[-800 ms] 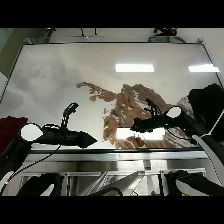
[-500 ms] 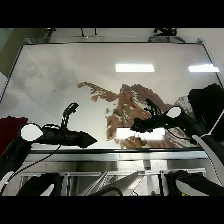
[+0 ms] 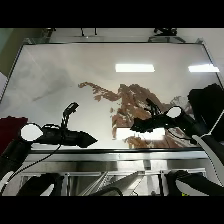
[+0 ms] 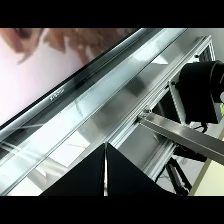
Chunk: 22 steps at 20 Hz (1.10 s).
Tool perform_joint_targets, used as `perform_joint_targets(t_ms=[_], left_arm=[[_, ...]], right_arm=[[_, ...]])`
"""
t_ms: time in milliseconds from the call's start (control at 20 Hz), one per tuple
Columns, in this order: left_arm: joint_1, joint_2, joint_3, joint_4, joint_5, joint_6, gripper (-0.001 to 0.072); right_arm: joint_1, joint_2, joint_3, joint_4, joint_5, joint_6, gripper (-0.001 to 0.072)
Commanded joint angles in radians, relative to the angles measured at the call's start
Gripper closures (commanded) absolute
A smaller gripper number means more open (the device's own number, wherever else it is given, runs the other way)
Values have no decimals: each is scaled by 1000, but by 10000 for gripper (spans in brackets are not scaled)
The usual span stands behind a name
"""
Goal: Fold the shirts.
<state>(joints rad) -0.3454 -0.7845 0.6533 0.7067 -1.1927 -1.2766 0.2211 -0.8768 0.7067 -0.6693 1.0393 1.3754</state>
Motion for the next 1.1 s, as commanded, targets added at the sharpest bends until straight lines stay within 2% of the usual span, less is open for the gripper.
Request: perform_joint_targets(t_ms=[0,50,150,200,250,350,500,550,600,650,800,900,950,1000,1050], left_arm=[[-1,1,0,-6,34,-1,696],[-1,0,-1,-29,37,-9,697],[-11,1,2,-120,135,-3,697],[-10,0,13,-119,185,8,697],[7,0,42,-47,229,12,697],[105,-22,142,168,222,11,696],[372,-87,300,224,150,13,692],[460,-112,339,230,135,15,415],[552,-143,372,246,126,12,7],[638,-173,399,244,103,13,18],[878,-270,468,246,42,47,19],[1006,-330,494,249,33,71,19],[1063,-358,502,273,32,76,18],[1105,-384,509,314,32,76,19],[1140,-413,513,369,32,75,18]], right_arm=[[1,0,0,0,-8,0,691],[1,0,0,0,-32,0,691],[1,0,0,0,-92,0,691],[1,0,0,1,-97,0,691],[1,-1,0,8,-103,0,690],[1,-7,0,30,-139,0,690],[1,-35,0,39,-154,-18,681],[1,-53,0,39,-165,-22,581],[1,-73,0,39,-174,-33,345],[1,-96,0,39,-176,-42,190],[1,-166,0,69,-176,-42,192],[1,-218,0,167,-175,-45,197],[2,-243,0,220,-176,-94,297],[2,-265,0,274,-176,-156,355],[3,-287,0,328,-175,-205,350]])
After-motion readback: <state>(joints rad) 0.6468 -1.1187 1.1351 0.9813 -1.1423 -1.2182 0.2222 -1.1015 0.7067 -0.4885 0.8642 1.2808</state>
